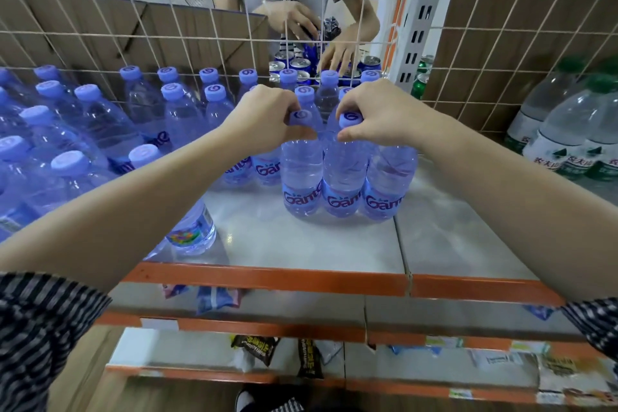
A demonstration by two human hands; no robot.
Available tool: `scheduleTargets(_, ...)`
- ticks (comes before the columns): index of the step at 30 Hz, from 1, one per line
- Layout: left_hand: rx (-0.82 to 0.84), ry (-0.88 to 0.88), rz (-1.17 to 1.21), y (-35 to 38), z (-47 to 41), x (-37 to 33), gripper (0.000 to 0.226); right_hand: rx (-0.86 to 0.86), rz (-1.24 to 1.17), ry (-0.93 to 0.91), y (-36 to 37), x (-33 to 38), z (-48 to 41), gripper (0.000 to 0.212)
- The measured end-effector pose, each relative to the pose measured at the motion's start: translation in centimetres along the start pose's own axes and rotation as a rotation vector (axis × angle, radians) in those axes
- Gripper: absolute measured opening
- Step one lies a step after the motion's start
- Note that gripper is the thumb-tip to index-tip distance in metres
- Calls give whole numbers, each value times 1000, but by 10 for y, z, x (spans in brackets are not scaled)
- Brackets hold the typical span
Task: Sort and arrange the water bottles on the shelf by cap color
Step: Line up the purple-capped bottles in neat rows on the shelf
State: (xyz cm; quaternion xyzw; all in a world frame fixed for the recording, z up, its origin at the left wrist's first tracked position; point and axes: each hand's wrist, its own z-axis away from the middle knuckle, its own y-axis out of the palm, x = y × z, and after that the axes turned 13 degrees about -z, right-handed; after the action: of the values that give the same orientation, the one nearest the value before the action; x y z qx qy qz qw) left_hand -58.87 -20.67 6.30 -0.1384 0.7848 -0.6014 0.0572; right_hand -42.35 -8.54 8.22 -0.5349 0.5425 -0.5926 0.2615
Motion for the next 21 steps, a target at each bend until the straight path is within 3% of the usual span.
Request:
scheduleTargets(4, 23, -23, 36, -4, 9, 0, 56, -10, 24, 48, 6, 3, 2, 37)
scheduleTargets(8, 23, -19, 65, -13, 34, 5, 51, -94, 169, -57, 14, 22, 2, 35)
scheduleTargets(13, -238, -129, -106, -26, 89, 22, 35, -234, -167, -265, 41, 69, 9, 26)
scheduleTargets(21, -402, -231, -76, -15, 161, 91, 30, -31, -476, -170, 139, 127, 6, 42)
